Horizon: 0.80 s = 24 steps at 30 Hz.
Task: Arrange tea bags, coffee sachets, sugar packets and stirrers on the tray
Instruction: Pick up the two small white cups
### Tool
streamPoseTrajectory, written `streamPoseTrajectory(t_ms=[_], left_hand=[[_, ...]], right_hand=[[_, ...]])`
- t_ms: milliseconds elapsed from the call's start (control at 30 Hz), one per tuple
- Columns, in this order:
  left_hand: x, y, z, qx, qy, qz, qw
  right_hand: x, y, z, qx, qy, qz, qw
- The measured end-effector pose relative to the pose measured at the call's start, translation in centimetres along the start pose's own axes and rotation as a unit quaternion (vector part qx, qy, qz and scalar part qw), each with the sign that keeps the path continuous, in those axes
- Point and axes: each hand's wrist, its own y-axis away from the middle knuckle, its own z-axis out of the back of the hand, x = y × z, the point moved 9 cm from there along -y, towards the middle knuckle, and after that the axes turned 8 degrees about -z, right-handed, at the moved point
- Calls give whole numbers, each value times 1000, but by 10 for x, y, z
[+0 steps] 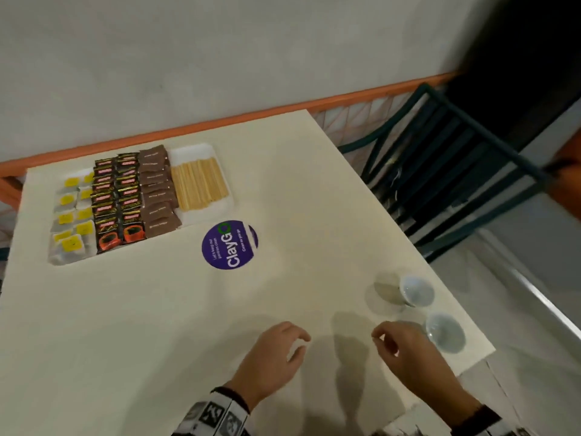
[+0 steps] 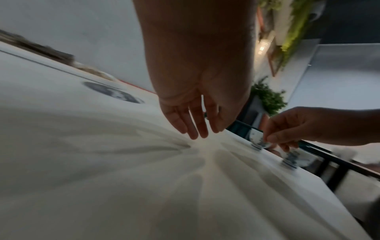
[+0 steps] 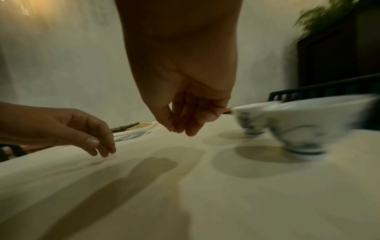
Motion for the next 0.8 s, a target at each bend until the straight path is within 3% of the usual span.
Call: streamPoseTrajectory(t_ms=[233,400,567,800], left_hand=[[-94,-94,-45,41,-80,-73,993],[-136,-144,-68,63,-128,-73,987],[-141,-170,-94,117,-165,-41,978],[-140,-179,-102,105,-177,-24,978]], right_hand=[[-83,21,56,-125,6,-22,992],[-113,14,55,-62,27,-54,996],[-118,6,52,2,13,-38,999],[-132,1,57,50,0,-21,999]])
